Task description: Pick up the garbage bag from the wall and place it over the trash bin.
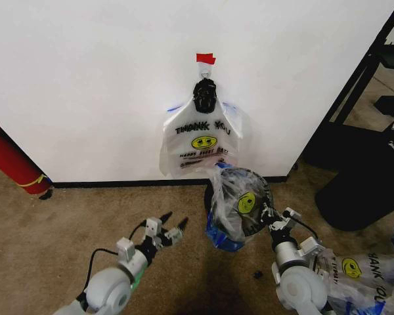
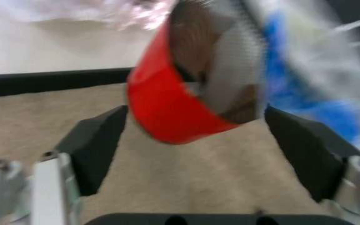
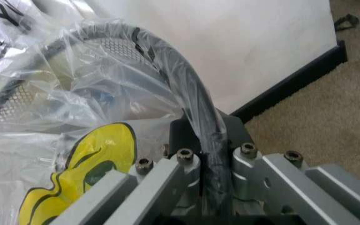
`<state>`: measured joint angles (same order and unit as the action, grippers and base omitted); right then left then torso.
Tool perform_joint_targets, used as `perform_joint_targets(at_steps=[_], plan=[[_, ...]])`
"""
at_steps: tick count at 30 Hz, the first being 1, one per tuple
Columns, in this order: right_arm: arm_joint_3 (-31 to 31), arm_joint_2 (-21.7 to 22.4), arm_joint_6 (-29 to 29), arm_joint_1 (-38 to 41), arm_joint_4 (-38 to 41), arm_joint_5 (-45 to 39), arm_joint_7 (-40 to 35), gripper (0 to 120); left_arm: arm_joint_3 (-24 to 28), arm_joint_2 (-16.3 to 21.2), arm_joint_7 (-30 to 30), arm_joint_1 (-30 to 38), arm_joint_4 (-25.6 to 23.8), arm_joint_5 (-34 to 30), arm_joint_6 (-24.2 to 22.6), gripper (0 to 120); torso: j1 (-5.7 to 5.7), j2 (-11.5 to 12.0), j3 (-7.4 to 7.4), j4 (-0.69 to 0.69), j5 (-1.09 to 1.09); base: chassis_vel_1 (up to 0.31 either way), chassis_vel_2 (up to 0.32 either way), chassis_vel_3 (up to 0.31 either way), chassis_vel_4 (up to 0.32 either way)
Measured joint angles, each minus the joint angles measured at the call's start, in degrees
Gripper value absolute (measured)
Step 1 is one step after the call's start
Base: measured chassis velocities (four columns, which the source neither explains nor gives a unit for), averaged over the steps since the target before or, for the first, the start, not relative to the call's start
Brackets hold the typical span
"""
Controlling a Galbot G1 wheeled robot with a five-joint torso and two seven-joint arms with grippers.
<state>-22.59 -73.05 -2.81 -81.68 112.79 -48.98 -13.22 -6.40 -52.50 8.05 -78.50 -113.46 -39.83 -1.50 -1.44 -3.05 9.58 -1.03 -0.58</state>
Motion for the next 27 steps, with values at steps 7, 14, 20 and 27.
perform_joint_targets(at_steps=[7,14,20,27], plan=[[-0.11,-0.29,-0.13,-0.43,0.15,0.86,1.12,0,1.62,-1.10,-0.32,0.10,-3.85,-3.94,-3.54,100,0.00,0.00,0.00,0.00,0.01,0.000,0.000,0.000,0.000],[0.15,-0.32,-0.16,-0.76,1.01,1.57,1.94,0,2.72,-2.39,-1.19,1.12,-3.30,-4.14,-4.78,91,0.00,0.00,0.00,0.00,0.01,0.000,0.000,0.000,0.000],[0.47,0.00,-0.15,-0.71,1.16,1.77,2.24,0,3.52,-3.32,-1.29,2.08,-3.27,-4.93,-5.97,70,0.00,0.00,0.00,-0.01,0.01,0.000,0.000,0.000,0.000],[0.70,0.29,-0.06,-0.73,1.40,1.82,2.42,0,3.94,-3.85,-1.88,2.61,-2.80,-4.96,-6.71,45,0.00,0.00,0.00,0.00,0.01,0.000,0.000,0.000,0.000]])
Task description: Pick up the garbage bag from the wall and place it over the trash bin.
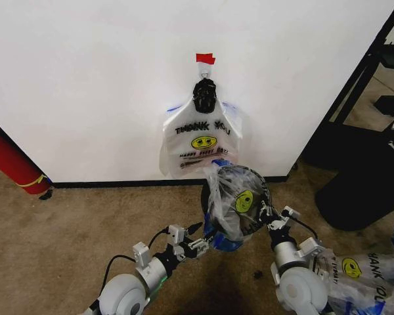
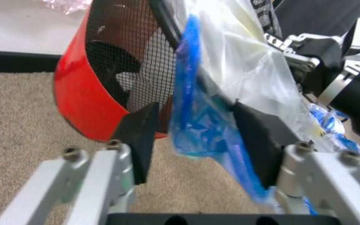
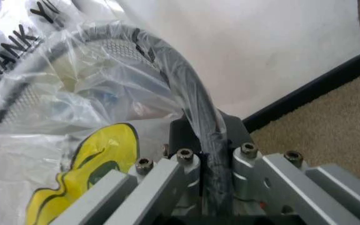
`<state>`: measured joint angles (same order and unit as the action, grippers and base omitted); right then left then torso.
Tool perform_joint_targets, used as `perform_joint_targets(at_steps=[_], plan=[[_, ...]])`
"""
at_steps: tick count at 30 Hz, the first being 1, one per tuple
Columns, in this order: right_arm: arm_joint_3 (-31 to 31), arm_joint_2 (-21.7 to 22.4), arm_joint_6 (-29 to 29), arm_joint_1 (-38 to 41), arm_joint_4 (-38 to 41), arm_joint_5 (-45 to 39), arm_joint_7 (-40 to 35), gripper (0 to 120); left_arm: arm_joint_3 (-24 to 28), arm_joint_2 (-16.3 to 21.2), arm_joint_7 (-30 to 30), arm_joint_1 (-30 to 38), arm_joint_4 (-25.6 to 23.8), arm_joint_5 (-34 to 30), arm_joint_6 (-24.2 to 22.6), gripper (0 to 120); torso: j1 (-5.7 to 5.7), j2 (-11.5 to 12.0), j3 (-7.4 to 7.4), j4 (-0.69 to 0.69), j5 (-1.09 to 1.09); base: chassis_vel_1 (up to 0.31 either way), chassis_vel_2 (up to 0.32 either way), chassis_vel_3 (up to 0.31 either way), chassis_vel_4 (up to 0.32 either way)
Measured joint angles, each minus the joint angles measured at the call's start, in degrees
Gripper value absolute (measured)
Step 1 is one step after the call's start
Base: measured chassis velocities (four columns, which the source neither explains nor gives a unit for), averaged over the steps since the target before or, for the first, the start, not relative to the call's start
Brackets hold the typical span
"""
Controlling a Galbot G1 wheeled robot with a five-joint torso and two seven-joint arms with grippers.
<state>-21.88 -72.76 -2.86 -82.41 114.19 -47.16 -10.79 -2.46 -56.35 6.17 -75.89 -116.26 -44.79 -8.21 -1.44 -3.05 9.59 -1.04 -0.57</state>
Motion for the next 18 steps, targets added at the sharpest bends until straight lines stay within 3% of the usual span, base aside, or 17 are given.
perform_joint_targets(at_steps=[10,18], plan=[[-0.34,0.47,0.22,0.12,0.04,-0.18,-0.13,0,-0.31,0.22,-0.83,-0.06,1.02,0.73,1.04,5,0.00,0.00,0.00,0.01,-0.01,0.000,0.000,0.000,0.000],[-0.61,0.69,0.75,0.02,0.33,0.07,-0.83,0,-0.86,0.56,-2.31,-0.33,2.49,2.33,1.67,0,0.00,0.00,0.00,0.01,0.00,0.000,0.000,0.000,0.000]])
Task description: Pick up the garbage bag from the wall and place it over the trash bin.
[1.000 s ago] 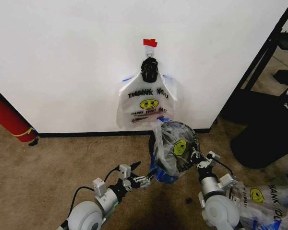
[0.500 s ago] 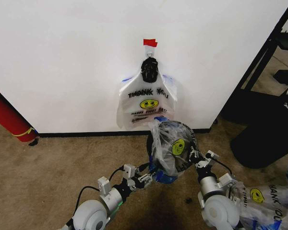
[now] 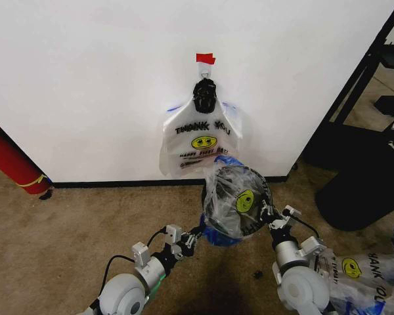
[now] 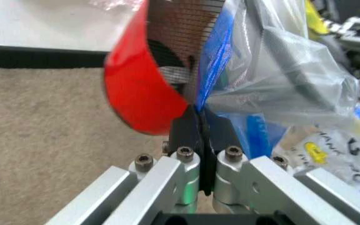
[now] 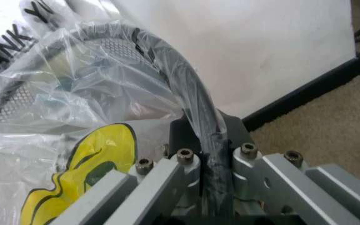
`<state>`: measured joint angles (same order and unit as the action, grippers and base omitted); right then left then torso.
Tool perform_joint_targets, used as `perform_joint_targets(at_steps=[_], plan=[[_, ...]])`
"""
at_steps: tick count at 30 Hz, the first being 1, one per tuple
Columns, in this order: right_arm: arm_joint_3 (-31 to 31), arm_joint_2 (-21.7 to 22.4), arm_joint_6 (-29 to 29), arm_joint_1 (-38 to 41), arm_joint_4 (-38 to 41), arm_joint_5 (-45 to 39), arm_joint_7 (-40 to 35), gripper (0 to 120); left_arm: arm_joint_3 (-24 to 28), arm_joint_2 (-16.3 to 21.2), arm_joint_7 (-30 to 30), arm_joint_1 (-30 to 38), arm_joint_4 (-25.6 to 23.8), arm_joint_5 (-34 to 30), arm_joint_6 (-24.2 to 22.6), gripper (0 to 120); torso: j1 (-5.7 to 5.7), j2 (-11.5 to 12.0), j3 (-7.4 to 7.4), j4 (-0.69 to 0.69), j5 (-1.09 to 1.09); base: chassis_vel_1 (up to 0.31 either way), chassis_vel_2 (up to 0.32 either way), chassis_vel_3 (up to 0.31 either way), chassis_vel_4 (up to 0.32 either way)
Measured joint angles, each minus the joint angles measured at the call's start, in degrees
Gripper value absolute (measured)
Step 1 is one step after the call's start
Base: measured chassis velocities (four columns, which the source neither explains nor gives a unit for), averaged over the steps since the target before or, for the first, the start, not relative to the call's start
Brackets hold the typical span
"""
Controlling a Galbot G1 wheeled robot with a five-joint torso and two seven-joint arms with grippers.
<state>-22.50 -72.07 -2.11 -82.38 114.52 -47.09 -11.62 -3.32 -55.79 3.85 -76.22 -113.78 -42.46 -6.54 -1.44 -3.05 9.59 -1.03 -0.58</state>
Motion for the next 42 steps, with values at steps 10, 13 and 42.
perform_joint_targets(at_steps=[10,13,42], plan=[[-0.10,0.80,2.98,-2.35,2.84,0.23,-0.08,0,0.53,-0.83,-5.25,0.52,4.05,5.70,-1.61,0,0.00,0.00,0.00,-0.01,0.00,0.000,0.000,0.000,0.000],[0.07,0.86,3.20,-2.73,3.21,0.31,0.03,0,0.55,-0.92,-5.50,0.35,4.24,6.54,-2.47,0,0.00,0.00,0.00,0.00,0.00,0.000,0.000,0.000,0.000],[-3.15,3.48,-9.73,4.67,-16.40,-4.83,30.41,0,-8.53,2.87,11.87,-1.29,7.11,26.04,18.32,56,0.00,0.00,0.00,0.00,0.01,0.000,0.000,0.000,0.000]])
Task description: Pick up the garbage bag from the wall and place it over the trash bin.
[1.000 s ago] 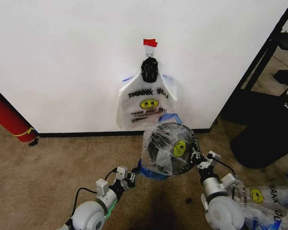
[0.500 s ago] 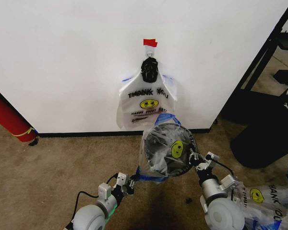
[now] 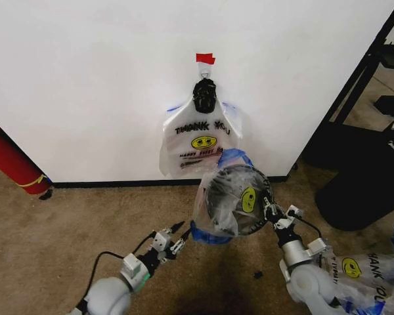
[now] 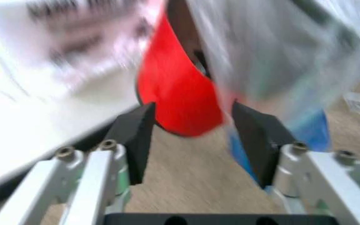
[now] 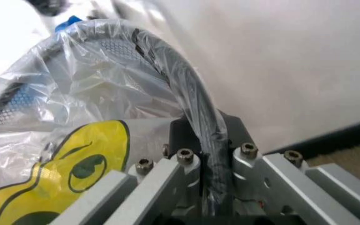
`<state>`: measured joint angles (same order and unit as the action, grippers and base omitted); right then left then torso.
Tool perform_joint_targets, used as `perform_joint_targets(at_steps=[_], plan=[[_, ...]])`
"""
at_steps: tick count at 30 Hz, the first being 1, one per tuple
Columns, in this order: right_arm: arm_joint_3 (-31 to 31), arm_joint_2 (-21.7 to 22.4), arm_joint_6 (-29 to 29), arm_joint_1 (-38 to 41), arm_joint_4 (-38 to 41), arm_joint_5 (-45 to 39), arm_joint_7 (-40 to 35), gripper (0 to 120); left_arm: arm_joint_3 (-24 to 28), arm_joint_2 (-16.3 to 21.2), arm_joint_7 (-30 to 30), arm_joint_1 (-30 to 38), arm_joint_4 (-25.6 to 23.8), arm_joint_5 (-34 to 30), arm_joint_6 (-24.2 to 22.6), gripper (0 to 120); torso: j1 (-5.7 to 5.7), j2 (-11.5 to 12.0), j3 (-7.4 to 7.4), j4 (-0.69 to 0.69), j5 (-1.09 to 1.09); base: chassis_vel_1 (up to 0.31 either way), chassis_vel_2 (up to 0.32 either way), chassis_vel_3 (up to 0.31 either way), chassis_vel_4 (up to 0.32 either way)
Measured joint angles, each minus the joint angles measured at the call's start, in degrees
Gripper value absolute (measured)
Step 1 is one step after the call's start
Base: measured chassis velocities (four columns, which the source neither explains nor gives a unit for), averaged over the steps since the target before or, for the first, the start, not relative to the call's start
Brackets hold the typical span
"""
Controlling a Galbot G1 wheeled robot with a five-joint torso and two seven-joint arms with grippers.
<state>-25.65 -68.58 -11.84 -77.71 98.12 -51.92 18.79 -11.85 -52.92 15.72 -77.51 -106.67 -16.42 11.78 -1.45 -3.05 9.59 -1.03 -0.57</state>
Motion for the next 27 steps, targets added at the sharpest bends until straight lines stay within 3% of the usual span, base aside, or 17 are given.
perform_joint_targets(at_steps=[5,12,27], plan=[[-0.18,0.15,-3.23,0.35,-2.92,5.97,5.15,0,-0.84,-0.42,-2.65,1.57,-6.06,-9.72,-0.51,76,0.00,0.00,0.00,-0.02,0.00,0.000,0.000,0.000,0.000],[-0.02,0.14,-4.70,-0.24,-1.85,7.83,5.38,0,1.59,-2.08,-3.73,2.71,-8.00,-10.77,-3.57,98,0.00,0.00,0.00,-0.01,-0.01,0.000,0.000,0.000,0.000],[-1.35,1.48,-7.14,-2.72,-0.22,10.02,11.16,0,2.26,-2.94,-7.61,4.55,-5.45,-10.19,-5.93,100,0.00,0.00,0.00,-0.01,-0.01,0.000,0.000,0.000,0.000]])
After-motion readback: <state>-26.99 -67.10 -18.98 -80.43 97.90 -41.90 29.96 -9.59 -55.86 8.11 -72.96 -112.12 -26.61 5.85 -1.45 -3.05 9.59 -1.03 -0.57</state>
